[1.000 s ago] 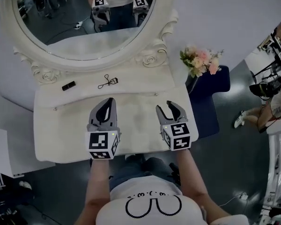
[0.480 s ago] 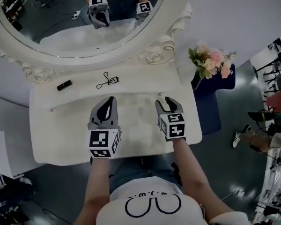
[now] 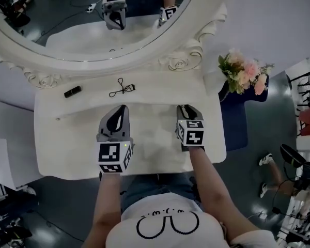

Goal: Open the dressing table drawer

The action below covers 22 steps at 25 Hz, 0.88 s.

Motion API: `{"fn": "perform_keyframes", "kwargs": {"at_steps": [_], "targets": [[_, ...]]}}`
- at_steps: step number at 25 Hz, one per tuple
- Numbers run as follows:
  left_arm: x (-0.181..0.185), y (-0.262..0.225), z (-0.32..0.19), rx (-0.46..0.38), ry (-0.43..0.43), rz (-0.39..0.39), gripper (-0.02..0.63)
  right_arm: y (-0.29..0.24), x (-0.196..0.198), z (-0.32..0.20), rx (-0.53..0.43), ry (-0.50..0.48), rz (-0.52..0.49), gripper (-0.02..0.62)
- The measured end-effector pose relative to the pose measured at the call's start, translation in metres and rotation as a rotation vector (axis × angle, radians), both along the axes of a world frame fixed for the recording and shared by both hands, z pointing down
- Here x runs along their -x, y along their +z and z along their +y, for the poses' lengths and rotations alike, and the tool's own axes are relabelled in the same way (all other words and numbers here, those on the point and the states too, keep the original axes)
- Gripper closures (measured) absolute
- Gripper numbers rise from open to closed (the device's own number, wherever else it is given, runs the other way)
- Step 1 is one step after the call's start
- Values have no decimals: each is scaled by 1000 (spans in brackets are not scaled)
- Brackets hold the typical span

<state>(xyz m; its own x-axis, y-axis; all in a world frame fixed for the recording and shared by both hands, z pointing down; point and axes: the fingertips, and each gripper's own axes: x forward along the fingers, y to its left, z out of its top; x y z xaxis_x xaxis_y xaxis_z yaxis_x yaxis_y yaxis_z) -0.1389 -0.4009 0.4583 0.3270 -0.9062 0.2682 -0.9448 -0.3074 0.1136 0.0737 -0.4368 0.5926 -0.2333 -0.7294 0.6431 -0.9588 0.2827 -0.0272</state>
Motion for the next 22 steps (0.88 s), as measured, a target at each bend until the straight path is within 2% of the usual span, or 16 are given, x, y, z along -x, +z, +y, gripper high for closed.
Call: {"fn": "perform_keyframes", "kwargs": {"at_steps": [6,22], "targets": [[-4,0,1,-2,14,1,607,0,-1,7,16,-1,0,495],[-23,5,20,6,58,21,607,1,-7,64,46,-5,-11,494]]}}
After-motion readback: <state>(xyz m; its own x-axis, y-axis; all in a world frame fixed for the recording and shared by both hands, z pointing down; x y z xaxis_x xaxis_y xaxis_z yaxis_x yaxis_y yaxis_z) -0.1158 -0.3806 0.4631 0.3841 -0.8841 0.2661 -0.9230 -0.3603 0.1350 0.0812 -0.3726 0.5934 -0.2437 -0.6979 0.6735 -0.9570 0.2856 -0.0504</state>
